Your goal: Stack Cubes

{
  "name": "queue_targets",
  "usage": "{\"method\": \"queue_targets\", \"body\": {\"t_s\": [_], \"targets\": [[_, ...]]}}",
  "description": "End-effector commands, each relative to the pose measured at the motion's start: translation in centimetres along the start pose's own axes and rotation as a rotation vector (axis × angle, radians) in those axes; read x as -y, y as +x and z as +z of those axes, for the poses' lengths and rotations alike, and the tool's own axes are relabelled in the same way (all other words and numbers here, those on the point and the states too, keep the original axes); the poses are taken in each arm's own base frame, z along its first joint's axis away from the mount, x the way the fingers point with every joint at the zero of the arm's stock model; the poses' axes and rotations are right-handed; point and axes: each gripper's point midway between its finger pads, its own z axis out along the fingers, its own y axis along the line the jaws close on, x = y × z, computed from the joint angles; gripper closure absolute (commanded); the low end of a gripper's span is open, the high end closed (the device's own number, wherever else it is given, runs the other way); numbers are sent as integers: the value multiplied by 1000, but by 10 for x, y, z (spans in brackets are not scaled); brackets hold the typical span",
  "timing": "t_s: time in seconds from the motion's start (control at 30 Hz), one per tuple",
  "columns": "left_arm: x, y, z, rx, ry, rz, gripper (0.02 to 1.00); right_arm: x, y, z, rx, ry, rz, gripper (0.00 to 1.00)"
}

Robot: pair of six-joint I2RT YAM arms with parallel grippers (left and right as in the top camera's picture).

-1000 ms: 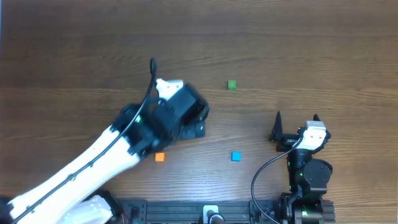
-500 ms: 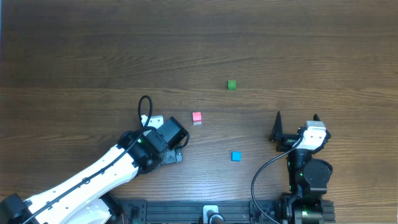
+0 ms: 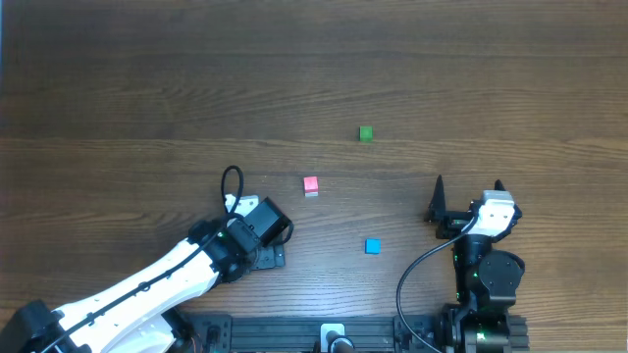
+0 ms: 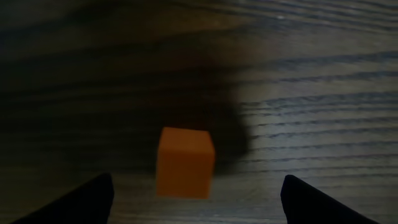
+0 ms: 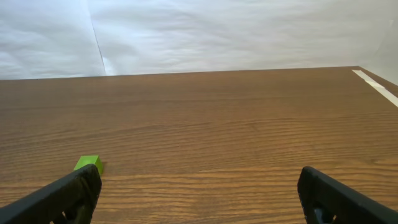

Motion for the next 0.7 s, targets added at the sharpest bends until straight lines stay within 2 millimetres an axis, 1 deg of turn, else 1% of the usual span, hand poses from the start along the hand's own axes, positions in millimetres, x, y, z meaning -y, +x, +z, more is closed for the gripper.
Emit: {"method": "queue_targets", "body": {"t_s": [0.03, 0.27, 0.43, 0.53, 0.63, 0.7], "targets": [[0, 2, 5, -15, 0, 32, 145, 1, 1, 0, 0, 1, -4, 9], [-2, 5, 17, -42, -34, 35, 152, 1, 1, 0, 0, 1, -4, 7], [-2, 3, 19, -42, -37, 29, 156, 1, 1, 0, 0, 1, -4, 9], [-4, 1, 19, -42, -39, 15, 189, 1, 1, 0, 0, 1, -4, 12], [-5, 1, 19, -42, -40, 11, 275, 1, 1, 0, 0, 1, -4, 7], [-5, 1, 19, -42, -40, 10, 314, 1, 1, 0, 0, 1, -4, 7]]}}
